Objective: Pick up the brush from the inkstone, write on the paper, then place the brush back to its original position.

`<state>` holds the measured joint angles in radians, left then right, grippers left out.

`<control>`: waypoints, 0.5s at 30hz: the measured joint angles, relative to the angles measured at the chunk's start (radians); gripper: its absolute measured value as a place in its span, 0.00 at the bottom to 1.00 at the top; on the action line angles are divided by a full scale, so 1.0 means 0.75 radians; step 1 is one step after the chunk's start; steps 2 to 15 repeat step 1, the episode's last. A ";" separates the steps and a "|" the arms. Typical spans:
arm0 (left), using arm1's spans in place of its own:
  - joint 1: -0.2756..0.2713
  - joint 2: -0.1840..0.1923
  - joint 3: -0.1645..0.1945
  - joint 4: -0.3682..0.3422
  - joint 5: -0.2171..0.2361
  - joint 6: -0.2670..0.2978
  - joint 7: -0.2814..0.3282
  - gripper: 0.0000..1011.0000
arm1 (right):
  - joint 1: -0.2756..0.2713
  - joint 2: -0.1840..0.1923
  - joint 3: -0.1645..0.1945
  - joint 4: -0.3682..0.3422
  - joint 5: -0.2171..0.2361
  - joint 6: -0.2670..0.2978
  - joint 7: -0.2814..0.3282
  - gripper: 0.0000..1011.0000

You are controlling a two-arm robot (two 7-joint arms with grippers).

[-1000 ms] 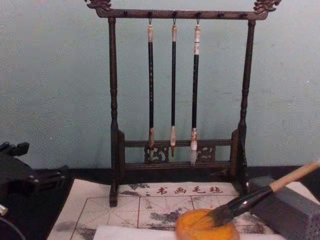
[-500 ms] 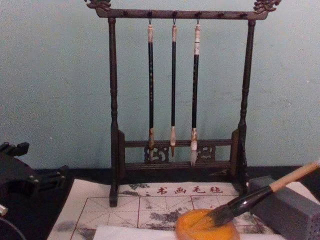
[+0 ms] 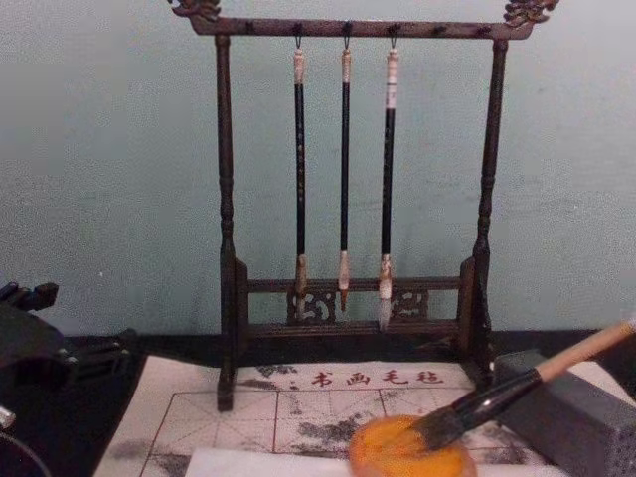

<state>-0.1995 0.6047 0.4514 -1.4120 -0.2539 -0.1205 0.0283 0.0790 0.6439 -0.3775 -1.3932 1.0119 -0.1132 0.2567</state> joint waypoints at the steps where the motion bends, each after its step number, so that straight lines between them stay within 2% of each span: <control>1: 0.000 0.000 0.000 0.000 0.000 0.000 0.000 0.99 | 0.000 0.000 0.000 0.000 0.000 0.000 0.000 0.99; 15: 0.000 0.000 0.000 0.000 0.000 0.000 0.000 0.99 | 0.000 0.000 0.000 0.000 0.000 0.000 0.000 0.99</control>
